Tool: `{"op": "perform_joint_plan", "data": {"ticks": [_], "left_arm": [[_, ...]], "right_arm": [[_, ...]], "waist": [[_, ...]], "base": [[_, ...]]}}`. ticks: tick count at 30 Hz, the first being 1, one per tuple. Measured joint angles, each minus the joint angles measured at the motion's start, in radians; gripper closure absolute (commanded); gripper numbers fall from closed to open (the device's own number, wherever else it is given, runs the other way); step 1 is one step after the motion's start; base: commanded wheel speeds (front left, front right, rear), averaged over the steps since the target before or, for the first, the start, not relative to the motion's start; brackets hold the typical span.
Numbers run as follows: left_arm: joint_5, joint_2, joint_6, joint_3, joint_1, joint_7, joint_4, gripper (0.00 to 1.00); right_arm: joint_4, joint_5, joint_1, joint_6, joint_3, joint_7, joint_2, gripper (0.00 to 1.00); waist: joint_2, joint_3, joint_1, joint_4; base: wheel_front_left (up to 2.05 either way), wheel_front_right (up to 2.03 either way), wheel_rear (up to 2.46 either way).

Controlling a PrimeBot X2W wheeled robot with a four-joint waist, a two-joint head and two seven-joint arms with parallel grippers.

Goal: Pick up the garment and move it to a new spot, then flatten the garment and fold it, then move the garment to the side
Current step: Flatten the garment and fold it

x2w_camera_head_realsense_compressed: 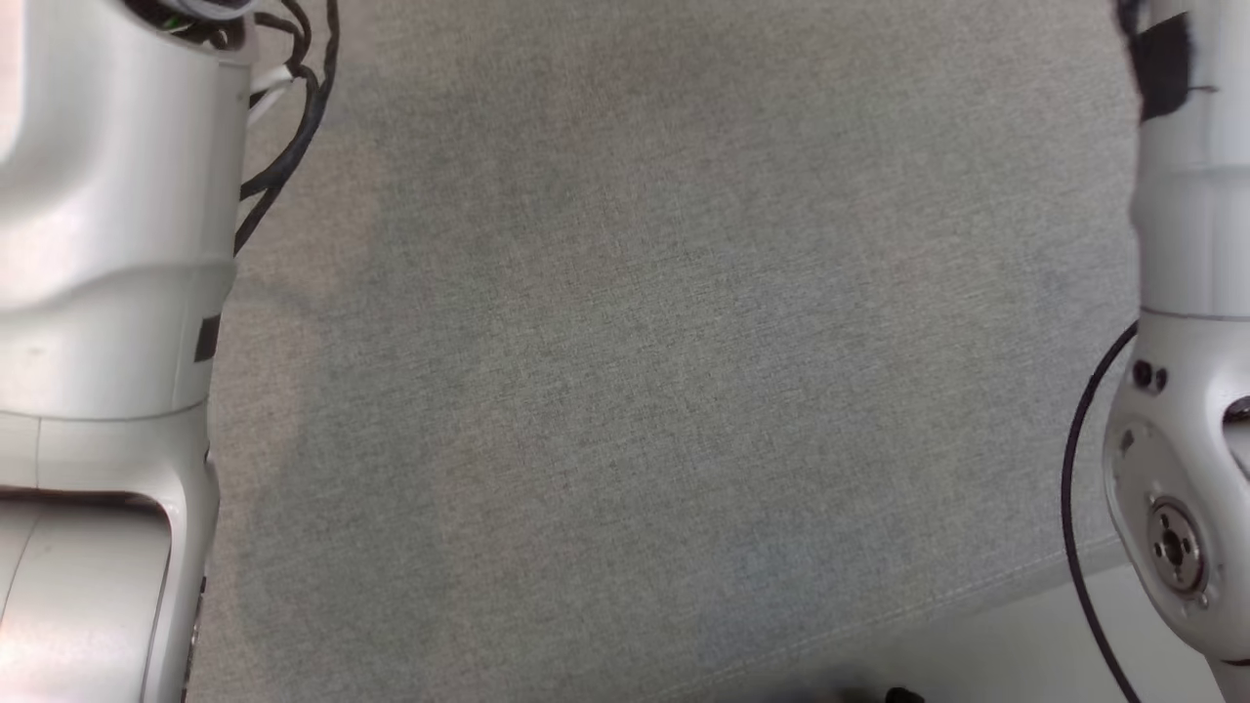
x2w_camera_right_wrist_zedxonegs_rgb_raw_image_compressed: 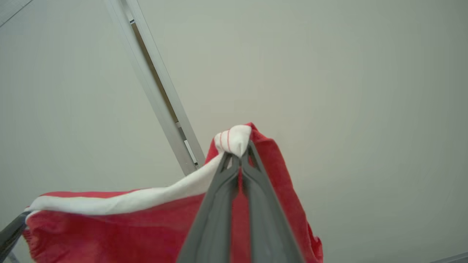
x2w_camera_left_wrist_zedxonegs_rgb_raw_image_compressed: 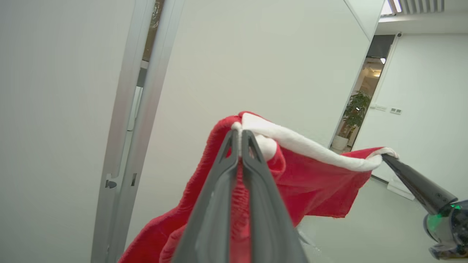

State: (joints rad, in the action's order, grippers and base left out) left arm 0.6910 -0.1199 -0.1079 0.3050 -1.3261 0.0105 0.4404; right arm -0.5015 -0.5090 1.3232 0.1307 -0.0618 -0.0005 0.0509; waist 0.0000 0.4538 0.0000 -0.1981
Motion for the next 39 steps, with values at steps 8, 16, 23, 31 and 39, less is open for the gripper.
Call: {"op": "perform_joint_plan", "data": {"ticks": [8, 16, 23, 31, 39], "left_arm": [[0.062, -0.043, -0.02, 0.158, 0.223, -0.225, 0.085, 1.0], [0.169, -0.151, -0.02, 0.322, 0.693, -0.266, -0.146, 1.0], [0.24, -0.223, 0.039, 0.34, 1.085, -0.265, -0.411, 1.0], [0.313, -0.272, 0.13, 0.358, 1.299, -0.218, -0.706, 1.0], [0.388, -0.211, 0.114, 0.355, 1.145, -0.119, -0.742, 1.0]], "right_arm": [[-0.066, -0.061, -0.275, 0.0, 0.17, -0.191, 0.025, 1.0], [0.173, -0.284, -0.756, 0.0, 0.312, -0.195, 0.226, 1.0], [0.486, -0.403, -1.177, 0.0, 0.27, -0.139, 0.327, 1.0], [0.798, -0.445, -1.53, 0.0, 0.133, -0.038, 0.3, 1.0], [0.806, -0.426, -1.281, 0.0, 0.076, 0.103, 0.24, 1.0]], "waist": [[0.0, 0.025, 0.0001, -0.016], [0.0, -0.01, 0.0, 0.002], [0.0, -0.095, -0.0001, 0.013], [0.0, -0.138, -0.0001, 0.047], [0.0, -0.054, -0.0001, 0.076]], "base": [[0.0, 0.0, 0.0], [0.0, 0.0, 0.0], [0.0, 0.0, 0.0], [0.0, 0.0, 0.0], [0.0, 0.0, 0.0]]}}
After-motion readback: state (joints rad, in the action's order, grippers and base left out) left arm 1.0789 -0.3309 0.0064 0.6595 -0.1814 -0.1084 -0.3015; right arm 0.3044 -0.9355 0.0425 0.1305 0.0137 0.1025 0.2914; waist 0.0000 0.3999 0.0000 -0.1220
